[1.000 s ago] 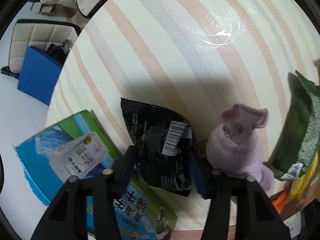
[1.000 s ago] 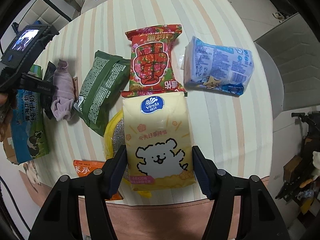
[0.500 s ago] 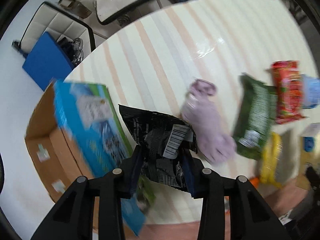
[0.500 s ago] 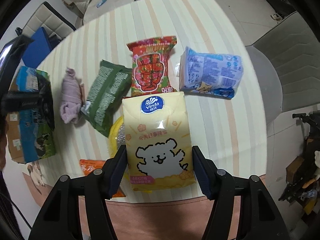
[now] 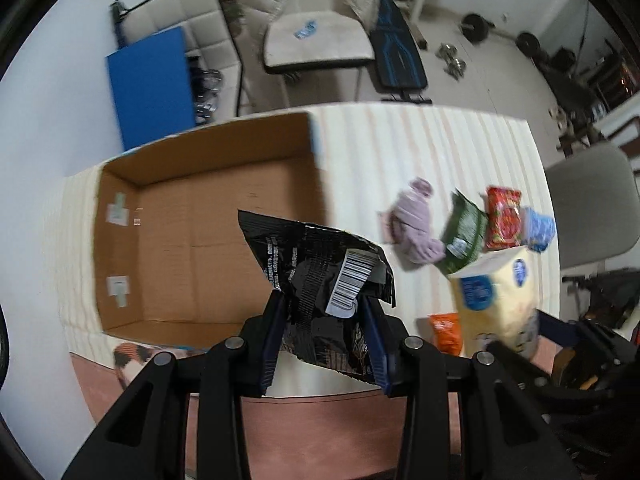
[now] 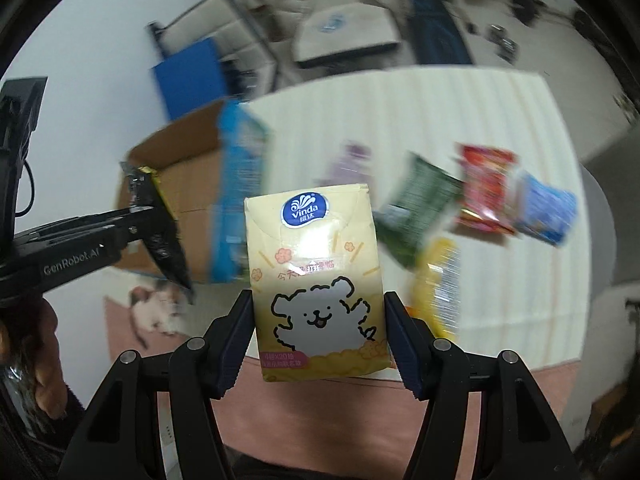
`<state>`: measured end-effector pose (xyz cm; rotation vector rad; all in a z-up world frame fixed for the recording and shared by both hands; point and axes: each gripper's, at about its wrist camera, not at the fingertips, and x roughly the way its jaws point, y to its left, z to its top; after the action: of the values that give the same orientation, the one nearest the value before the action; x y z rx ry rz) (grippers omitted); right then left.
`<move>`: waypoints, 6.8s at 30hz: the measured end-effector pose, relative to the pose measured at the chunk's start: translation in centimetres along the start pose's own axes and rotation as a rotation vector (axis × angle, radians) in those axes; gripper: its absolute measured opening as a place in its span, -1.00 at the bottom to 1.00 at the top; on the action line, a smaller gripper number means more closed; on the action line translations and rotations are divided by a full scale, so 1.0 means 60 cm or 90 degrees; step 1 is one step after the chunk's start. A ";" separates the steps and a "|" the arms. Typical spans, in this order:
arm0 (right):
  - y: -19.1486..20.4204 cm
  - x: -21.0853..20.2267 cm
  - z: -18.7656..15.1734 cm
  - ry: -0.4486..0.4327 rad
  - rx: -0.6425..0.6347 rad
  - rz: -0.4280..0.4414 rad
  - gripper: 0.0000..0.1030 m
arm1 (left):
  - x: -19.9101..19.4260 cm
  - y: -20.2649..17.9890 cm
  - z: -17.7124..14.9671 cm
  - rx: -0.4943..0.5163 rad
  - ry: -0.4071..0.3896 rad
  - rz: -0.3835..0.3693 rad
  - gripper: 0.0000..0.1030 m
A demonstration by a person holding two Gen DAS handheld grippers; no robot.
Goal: Organize soft objects
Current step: 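Carry both items into the cardboard box and open both tools, then grasp the lilac sock with the left tool while the right tool grasps the green bag, then lower the sock and green bag into the box and release both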
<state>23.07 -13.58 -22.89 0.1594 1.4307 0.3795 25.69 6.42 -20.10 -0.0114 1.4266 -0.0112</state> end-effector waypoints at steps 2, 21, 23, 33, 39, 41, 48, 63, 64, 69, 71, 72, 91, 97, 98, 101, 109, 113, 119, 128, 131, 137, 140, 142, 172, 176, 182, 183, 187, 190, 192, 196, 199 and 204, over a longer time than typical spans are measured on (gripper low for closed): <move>0.055 0.013 0.018 0.002 -0.018 0.004 0.27 | -0.007 0.056 0.012 -0.014 -0.007 0.002 -0.32; 0.304 0.322 0.219 0.045 -0.005 -0.122 0.28 | 0.295 0.295 0.185 -0.068 0.199 -0.085 -0.32; 0.301 0.343 0.226 0.044 -0.005 -0.138 0.28 | 0.316 0.296 0.191 -0.074 0.217 -0.106 -0.31; 0.290 0.399 0.248 0.032 0.010 -0.170 0.30 | 0.347 0.296 0.200 -0.076 0.245 -0.149 -0.12; 0.298 0.369 0.248 0.009 0.022 -0.169 0.61 | 0.306 0.305 0.195 -0.044 0.190 -0.095 0.44; 0.305 0.357 0.243 0.005 0.014 -0.171 0.63 | 0.280 0.314 0.183 -0.041 0.161 -0.082 0.56; 0.326 0.315 0.201 0.001 -0.016 -0.195 1.00 | 0.207 0.351 0.098 -0.057 0.078 -0.045 0.86; 0.360 0.204 0.064 -0.035 -0.029 -0.187 1.00 | 0.094 0.354 -0.051 -0.097 -0.059 0.037 0.96; 0.363 0.193 0.056 -0.041 -0.030 -0.184 1.00 | 0.083 0.351 -0.061 -0.096 -0.068 0.047 0.96; 0.383 0.142 0.015 -0.067 -0.039 -0.183 1.00 | 0.033 0.339 -0.103 -0.090 -0.104 0.063 0.96; 0.390 0.122 0.000 -0.077 -0.040 -0.175 1.00 | 0.014 0.338 -0.117 -0.093 -0.118 0.066 0.96; 0.393 0.112 -0.007 -0.082 -0.042 -0.170 1.00 | 0.006 0.338 -0.124 -0.096 -0.123 0.067 0.96; 0.233 -0.054 -0.024 -0.141 0.061 -0.122 1.00 | -0.075 0.142 -0.076 0.011 -0.161 0.014 0.96; 0.039 -0.083 0.006 -0.142 0.194 -0.152 1.00 | 0.026 -0.004 0.027 0.073 -0.063 -0.072 0.96; -0.002 -0.075 0.013 -0.136 0.224 -0.142 1.00 | 0.042 -0.020 0.044 0.078 -0.043 -0.086 0.96; -0.101 -0.026 0.036 -0.109 0.296 -0.092 1.00 | 0.134 -0.082 0.110 0.090 0.045 -0.112 0.90; -0.242 0.160 0.081 -0.002 0.405 -0.057 0.66 | 0.361 -0.182 0.204 0.127 0.246 -0.074 0.68; -0.264 0.207 0.088 0.024 0.420 -0.055 0.57 | 0.423 -0.205 0.207 0.141 0.295 -0.064 0.68; -0.275 0.258 0.101 0.059 0.421 -0.074 0.41 | 0.473 -0.218 0.203 0.155 0.321 -0.067 0.33; -0.241 0.273 0.109 0.076 0.366 -0.120 -0.33 | 0.410 -0.203 0.198 0.149 0.245 -0.049 -0.35; -0.204 0.235 0.111 0.051 0.325 -0.122 -0.35 | 0.329 -0.169 0.196 0.121 0.185 -0.080 -0.35; -0.076 0.129 0.103 -0.006 0.218 -0.072 -0.36 | 0.132 -0.030 0.140 0.070 0.050 -0.125 -0.34; 0.009 0.098 0.097 -0.019 0.163 -0.033 -0.36 | 0.084 0.062 0.120 0.038 0.027 -0.113 -0.34; 0.053 0.083 0.087 -0.016 0.134 -0.006 -0.36 | 0.067 0.133 0.112 0.014 0.020 -0.084 -0.34; 0.292 0.439 0.089 0.237 0.024 -0.176 -0.35 | 0.389 0.382 0.193 -0.119 0.231 -0.050 -0.28; 0.281 0.441 0.093 0.242 0.042 -0.171 -0.10 | 0.385 0.381 0.195 -0.116 0.248 -0.058 -0.24; 0.281 0.397 0.114 0.211 0.043 -0.141 0.33 | 0.347 0.380 0.200 -0.120 0.231 -0.077 0.29; 0.286 0.383 0.118 0.197 0.037 -0.141 0.41 | 0.334 0.383 0.199 -0.122 0.222 -0.078 0.37; 0.302 0.332 0.132 0.157 0.021 -0.142 0.49 | 0.275 0.389 0.182 -0.114 0.172 -0.074 0.86; 0.314 0.293 0.132 0.120 0.005 -0.155 0.88 | 0.232 0.388 0.150 -0.100 0.137 -0.068 0.90; 0.312 0.271 0.136 0.098 -0.001 -0.162 1.00 | 0.205 0.386 0.122 -0.095 0.114 -0.058 0.91; 0.312 0.246 0.108 0.072 -0.006 -0.174 1.00 | 0.156 0.383 0.047 -0.096 0.065 -0.043 0.92; 0.317 0.241 0.085 0.064 -0.010 -0.177 1.00 | 0.134 0.373 0.009 -0.100 0.027 -0.020 0.92; 0.324 0.212 0.049 0.045 -0.028 -0.178 1.00 | 0.084 0.356 -0.051 -0.094 -0.026 0.004 0.92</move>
<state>24.02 9.28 -27.88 -0.0912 1.4892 0.1876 23.42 27.68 -25.81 -0.1285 1.3845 0.0994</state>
